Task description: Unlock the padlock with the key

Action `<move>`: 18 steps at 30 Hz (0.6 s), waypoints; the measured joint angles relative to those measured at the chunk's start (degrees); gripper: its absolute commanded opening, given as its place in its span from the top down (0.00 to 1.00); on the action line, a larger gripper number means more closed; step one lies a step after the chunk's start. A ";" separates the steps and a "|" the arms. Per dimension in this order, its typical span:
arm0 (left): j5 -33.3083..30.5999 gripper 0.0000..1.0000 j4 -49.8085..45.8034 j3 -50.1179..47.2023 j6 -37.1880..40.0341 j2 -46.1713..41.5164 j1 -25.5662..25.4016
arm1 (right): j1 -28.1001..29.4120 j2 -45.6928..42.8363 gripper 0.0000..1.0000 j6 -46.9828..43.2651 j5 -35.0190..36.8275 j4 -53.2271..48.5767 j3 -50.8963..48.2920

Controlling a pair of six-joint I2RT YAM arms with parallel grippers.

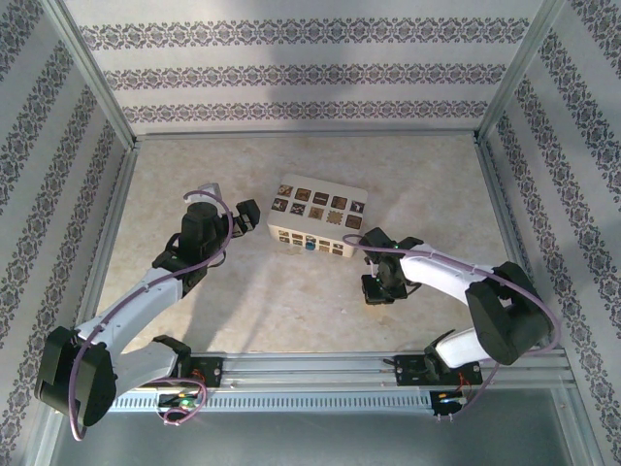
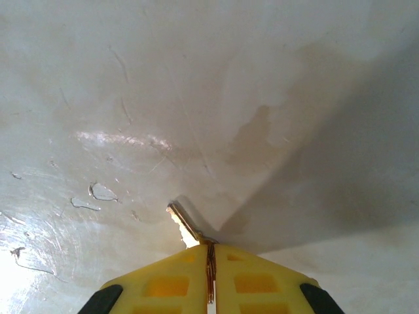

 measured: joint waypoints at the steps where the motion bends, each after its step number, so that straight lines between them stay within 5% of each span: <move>1: -0.15 0.01 0.00 0.00 0.02 0.00 0.00 | 0.20 0.09 0.91 0.00 0.02 0.02 0.04; 6: -0.68 0.01 -0.04 0.00 0.39 0.00 0.00 | 0.44 0.15 1.00 -0.17 0.07 0.02 0.28; 18: -0.74 0.01 -0.76 0.02 0.63 -2.19 0.00 | 0.09 -6.14 1.00 0.48 -2.62 5.11 -2.80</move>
